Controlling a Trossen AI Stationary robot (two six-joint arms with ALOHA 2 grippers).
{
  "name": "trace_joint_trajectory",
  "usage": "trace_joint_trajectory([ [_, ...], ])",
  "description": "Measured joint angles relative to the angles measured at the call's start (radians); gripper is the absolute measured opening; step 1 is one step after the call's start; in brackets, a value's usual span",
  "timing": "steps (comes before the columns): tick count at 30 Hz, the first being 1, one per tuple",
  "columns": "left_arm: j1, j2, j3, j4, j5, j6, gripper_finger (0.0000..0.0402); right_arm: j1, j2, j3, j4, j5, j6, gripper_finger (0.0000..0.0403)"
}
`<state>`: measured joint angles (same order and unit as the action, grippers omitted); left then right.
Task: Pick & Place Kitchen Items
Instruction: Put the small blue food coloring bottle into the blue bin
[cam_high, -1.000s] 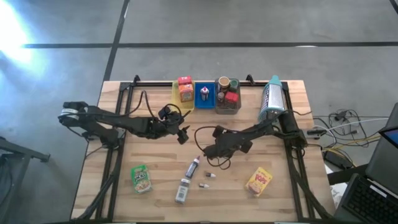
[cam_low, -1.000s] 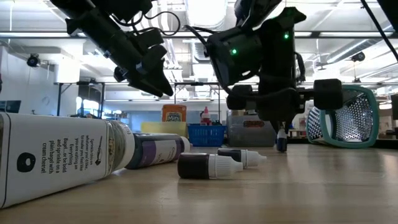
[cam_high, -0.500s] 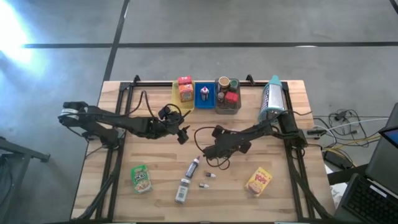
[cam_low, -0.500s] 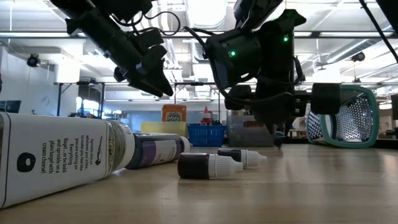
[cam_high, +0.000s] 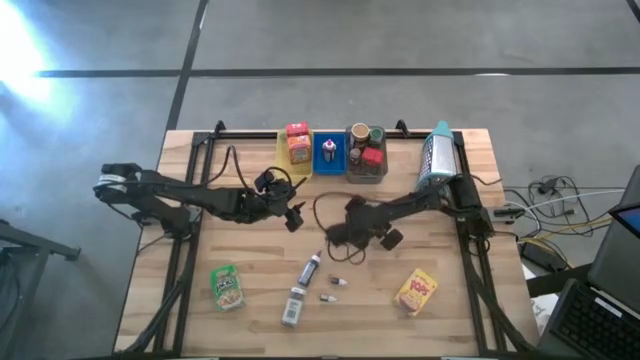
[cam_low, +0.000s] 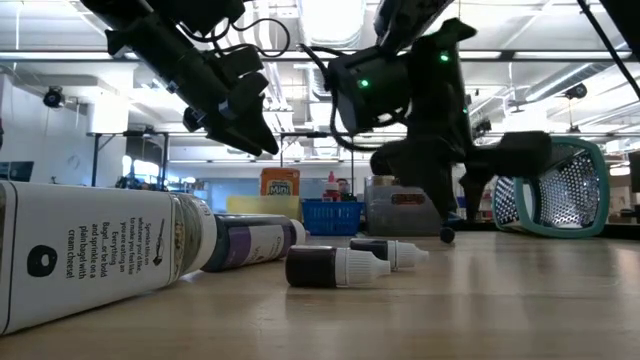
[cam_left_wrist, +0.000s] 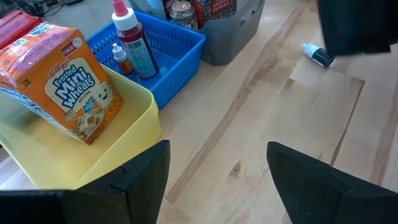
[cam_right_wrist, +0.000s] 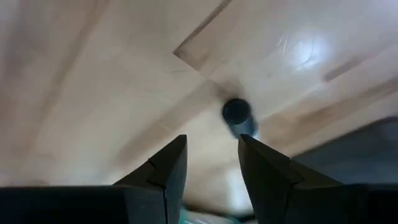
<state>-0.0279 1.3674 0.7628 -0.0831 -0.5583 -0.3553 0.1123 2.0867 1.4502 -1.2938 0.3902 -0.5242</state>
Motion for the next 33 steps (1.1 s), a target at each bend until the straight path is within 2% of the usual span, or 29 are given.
trace_joint_trajectory([
  [2,0.0,0.0,0.0,0.0,0.0,0.0,0.0273,-0.033,-0.027,-0.002,0.0,-0.054,0.037,0.013],
  [8,0.0,0.0,0.0,0.0,0.0,0.0,0.0273,-0.123,-0.163,-0.024,0.034,-0.096,0.052,0.0097],
  [16,0.0,0.0,0.0,0.0,0.0,0.0,0.0273,-0.245,-0.418,-0.142,0.334,-0.327,0.187,0.0062],
  [18,0.0,0.0,0.0,0.0,0.0,0.0,0.0273,-0.259,-0.467,-0.172,0.347,-0.359,0.129,0.0058],
  [21,0.0,0.0,0.0,0.0,0.0,0.0,0.0273,-0.258,-0.534,-0.228,0.34,-0.358,-0.061,0.0054],
  [26,0.0,0.0,0.0,0.0,0.0,0.0,0.0273,-0.251,-0.595,-0.317,0.34,-0.267,-0.379,0.0044],
  [33,0.0,0.0,0.0,0.0,0.0,0.0,0.0273,-0.25,-0.594,-0.408,0.436,-0.219,-0.452,0.0028],
])
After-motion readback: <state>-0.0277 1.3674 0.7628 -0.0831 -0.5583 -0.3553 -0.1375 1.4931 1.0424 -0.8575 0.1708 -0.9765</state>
